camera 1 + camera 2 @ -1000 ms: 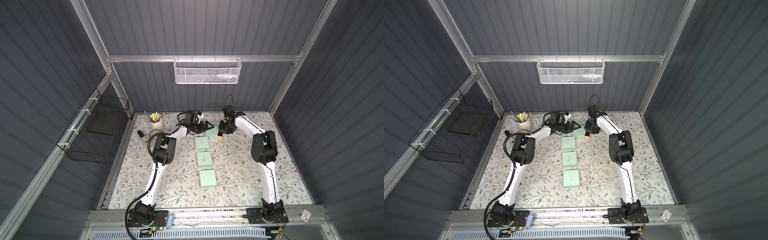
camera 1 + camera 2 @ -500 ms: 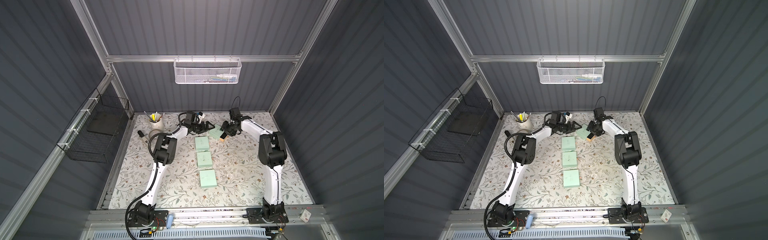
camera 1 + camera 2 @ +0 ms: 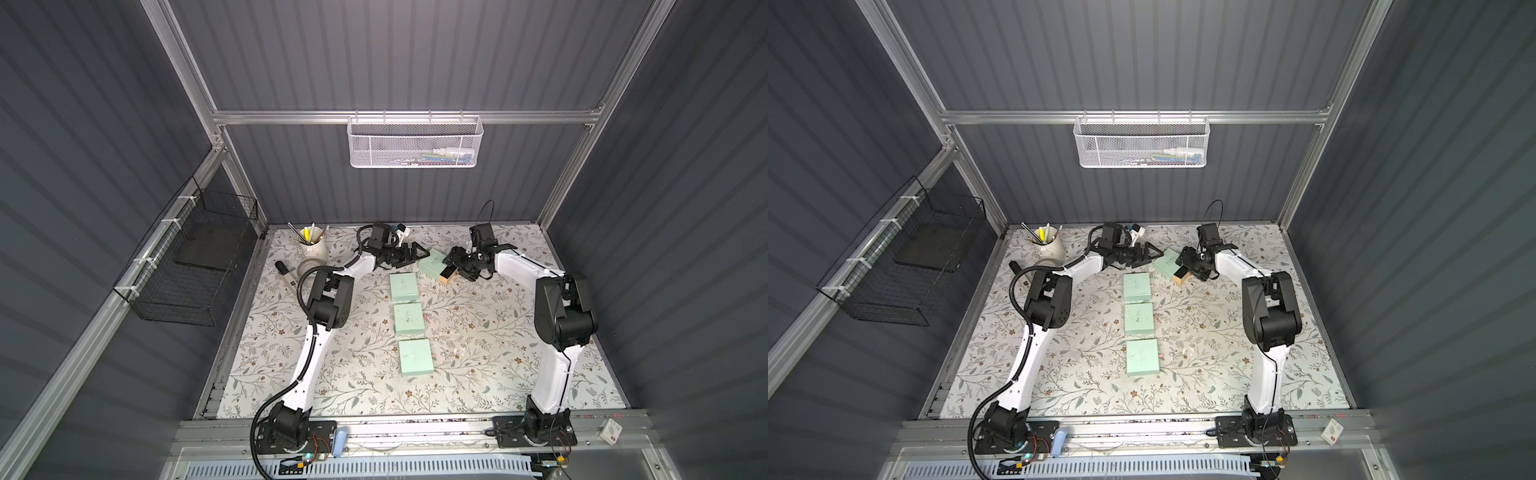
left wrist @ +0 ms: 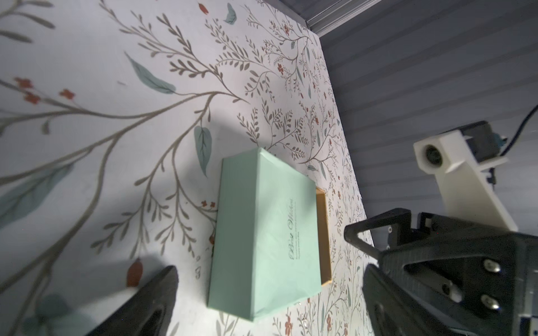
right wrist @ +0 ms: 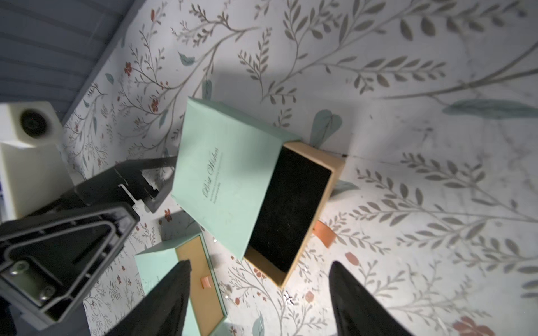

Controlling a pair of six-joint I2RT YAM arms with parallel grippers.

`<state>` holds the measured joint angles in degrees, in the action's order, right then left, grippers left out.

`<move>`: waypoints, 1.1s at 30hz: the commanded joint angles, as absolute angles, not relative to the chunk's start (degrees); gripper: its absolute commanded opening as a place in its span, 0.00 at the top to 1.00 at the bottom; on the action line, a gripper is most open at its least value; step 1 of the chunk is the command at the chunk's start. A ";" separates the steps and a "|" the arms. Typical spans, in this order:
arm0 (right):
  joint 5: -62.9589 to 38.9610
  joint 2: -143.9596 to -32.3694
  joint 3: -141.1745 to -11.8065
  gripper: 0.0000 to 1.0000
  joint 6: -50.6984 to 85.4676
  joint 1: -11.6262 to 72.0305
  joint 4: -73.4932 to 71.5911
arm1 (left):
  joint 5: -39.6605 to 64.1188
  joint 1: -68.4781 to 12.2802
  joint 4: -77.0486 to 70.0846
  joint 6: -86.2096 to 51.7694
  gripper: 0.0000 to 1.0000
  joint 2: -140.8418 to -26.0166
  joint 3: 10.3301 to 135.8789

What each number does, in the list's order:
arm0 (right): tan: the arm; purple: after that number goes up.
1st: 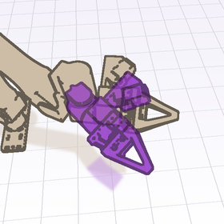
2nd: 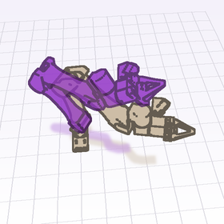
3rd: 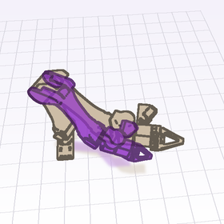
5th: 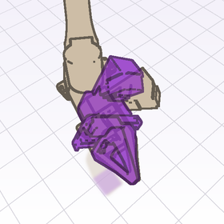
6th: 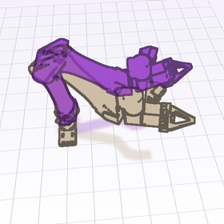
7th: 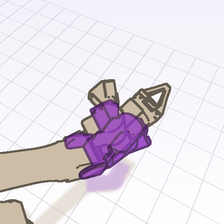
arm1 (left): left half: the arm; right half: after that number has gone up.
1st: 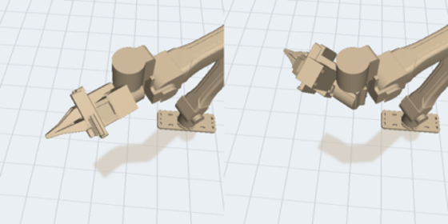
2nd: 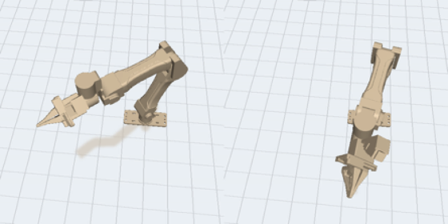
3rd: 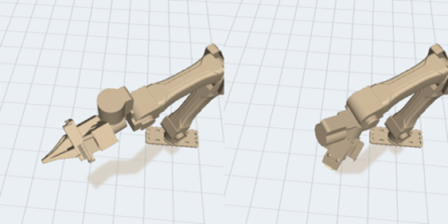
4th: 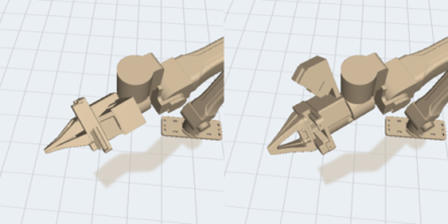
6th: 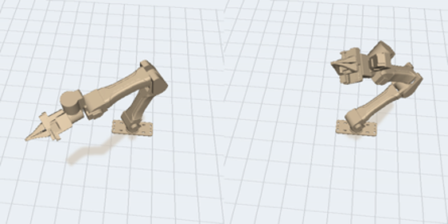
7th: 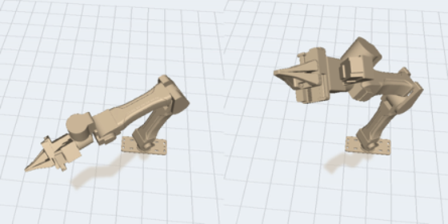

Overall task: Take out the earrings from the drawer-style jewelry box
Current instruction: Close the drawer of the jewelry box.

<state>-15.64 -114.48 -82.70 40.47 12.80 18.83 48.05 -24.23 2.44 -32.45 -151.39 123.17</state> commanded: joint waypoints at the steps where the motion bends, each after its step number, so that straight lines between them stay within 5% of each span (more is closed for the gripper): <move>1: -17.38 -114.54 -82.10 0.22 41.53 12.92 15.93 | 50.88 -24.17 2.45 -34.06 0.00 -154.40 124.59; 33: -25.53 -124.82 -88.79 0.18 44.91 13.38 4.59 | 57.58 -26.37 -2.42 -38.01 0.00 -158.97 130.38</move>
